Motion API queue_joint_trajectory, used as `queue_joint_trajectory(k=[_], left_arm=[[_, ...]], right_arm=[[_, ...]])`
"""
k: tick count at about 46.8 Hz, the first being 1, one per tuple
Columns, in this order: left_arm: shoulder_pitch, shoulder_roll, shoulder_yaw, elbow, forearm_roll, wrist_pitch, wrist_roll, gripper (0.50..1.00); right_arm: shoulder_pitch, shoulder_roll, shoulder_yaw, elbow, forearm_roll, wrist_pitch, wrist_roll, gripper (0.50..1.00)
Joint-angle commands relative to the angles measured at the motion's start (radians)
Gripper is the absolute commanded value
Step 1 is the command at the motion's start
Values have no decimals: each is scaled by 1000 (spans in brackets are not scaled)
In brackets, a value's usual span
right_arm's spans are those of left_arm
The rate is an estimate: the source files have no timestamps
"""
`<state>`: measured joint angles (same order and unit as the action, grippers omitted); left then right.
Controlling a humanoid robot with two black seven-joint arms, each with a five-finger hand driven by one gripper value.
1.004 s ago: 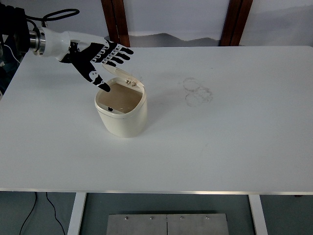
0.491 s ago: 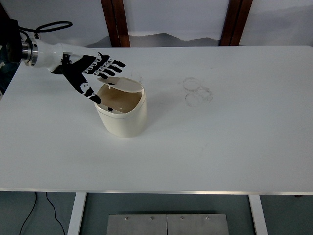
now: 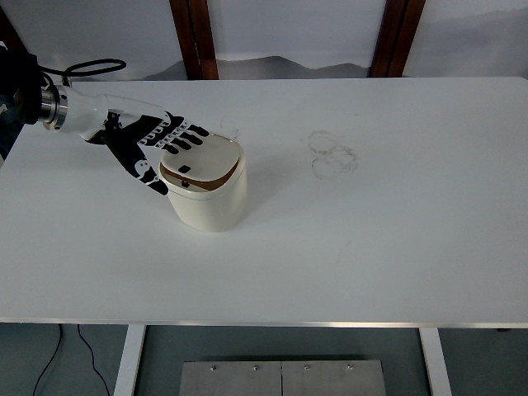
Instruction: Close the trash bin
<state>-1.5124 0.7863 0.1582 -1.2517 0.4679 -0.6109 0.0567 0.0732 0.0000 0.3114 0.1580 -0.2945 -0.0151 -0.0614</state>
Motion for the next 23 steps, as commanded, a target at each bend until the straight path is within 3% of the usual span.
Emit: queue_joint_trajectory(k=[1,23], left_arm=[[0,2,0,-5,0,0,2,1000],[9,-9,0,-38,18,0,20,1000]], right_arm=[[0,0,0,0,0,0,0,995],[0,0,0,0,0,0,0,995]])
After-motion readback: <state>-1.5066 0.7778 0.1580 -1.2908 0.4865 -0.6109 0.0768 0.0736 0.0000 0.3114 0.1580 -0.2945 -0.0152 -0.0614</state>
